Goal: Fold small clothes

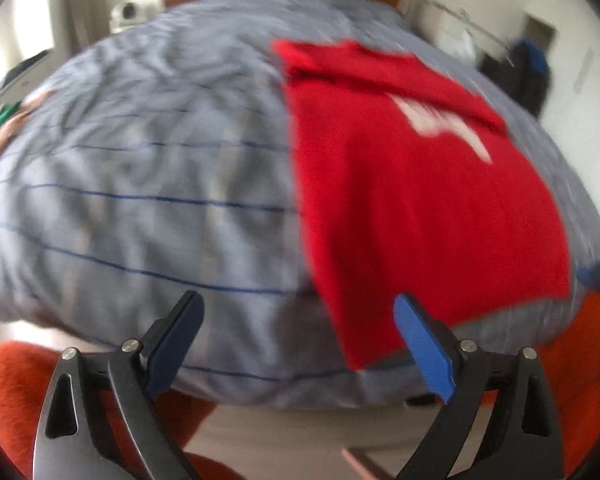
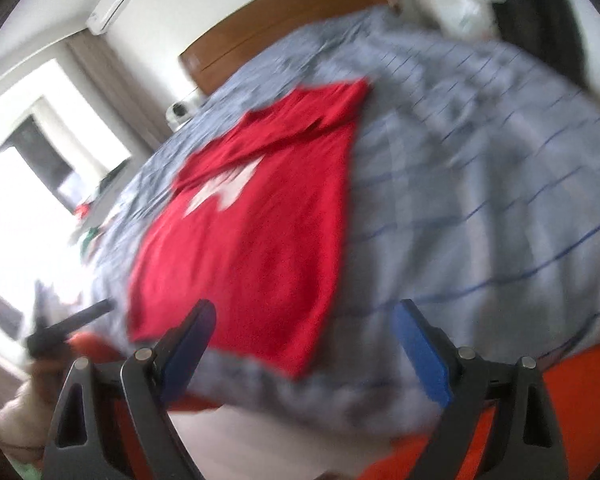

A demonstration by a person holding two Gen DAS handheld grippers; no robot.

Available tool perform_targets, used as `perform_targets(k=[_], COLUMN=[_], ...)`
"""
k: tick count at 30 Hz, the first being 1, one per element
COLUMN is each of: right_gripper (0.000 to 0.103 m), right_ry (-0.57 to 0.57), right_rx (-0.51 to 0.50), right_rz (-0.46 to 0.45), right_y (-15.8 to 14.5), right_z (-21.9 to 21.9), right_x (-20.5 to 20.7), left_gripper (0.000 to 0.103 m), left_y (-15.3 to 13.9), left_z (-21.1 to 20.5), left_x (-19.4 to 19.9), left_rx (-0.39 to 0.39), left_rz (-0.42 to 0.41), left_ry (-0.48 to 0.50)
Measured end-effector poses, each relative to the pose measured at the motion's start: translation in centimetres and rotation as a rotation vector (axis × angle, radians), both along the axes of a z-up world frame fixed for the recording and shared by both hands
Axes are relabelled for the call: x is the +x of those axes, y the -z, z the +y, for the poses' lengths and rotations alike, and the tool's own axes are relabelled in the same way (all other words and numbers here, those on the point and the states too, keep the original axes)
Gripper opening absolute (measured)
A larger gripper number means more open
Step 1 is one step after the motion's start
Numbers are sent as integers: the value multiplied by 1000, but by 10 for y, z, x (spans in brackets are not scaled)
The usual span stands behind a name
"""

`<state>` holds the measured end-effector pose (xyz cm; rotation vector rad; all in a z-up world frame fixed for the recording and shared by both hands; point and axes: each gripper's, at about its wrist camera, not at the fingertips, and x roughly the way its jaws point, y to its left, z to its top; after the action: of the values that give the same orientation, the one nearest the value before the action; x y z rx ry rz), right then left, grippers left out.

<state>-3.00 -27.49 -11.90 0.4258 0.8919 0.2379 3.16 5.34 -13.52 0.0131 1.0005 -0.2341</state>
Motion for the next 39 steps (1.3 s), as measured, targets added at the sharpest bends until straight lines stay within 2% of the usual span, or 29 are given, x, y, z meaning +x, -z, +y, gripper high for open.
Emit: perform_targets(k=[3,5,6,7,8,14,16,20,23,27,29,34,39], right_gripper=[79,66,59,33,5,4,4,4,4,4,4,4,4], right_ry=[-28,-51,-68,-73,-67,-36,-25,-11,1,47,62,120,164], right_rx=[14,45,49,36,14,34,70,163,207,204,205,221,220], right_rz=[65,101,121,132,144,147,135,49,-27,-97,-104,-72,-20], right_y=[17,25,28,31,33,22,17,-8,-30,-47,-49,-40,-28], right_z=[9,13,16,18,19,10,5,0,-11,-32,-38,-56,-73], right_x=[16,26,30,32,32,21,24,40,74,143,179,272,340], left_gripper=[83,77,55,10,4,2,2,2,2,2,2,2,2], left_y=[13,16,15,14,13,-2,-12,-48,-67,-73,-74,-67,-47], left_z=[-16,-15,-12,-9,-6,7,12,21,25,16,8,-15,-25], left_x=[7,10,11,13,15,9,14,50,98,174,213,285,340], left_rx=[42,34,10,-17,-48,-140,-213,-336,-395,-384,-364,-311,-313], left_rz=[51,70,75,87,111,142,161,122,88,48,42,64,123], left_ry=[41,28,16,16,20,26,25,22,5,-27,-42,-73,-117])
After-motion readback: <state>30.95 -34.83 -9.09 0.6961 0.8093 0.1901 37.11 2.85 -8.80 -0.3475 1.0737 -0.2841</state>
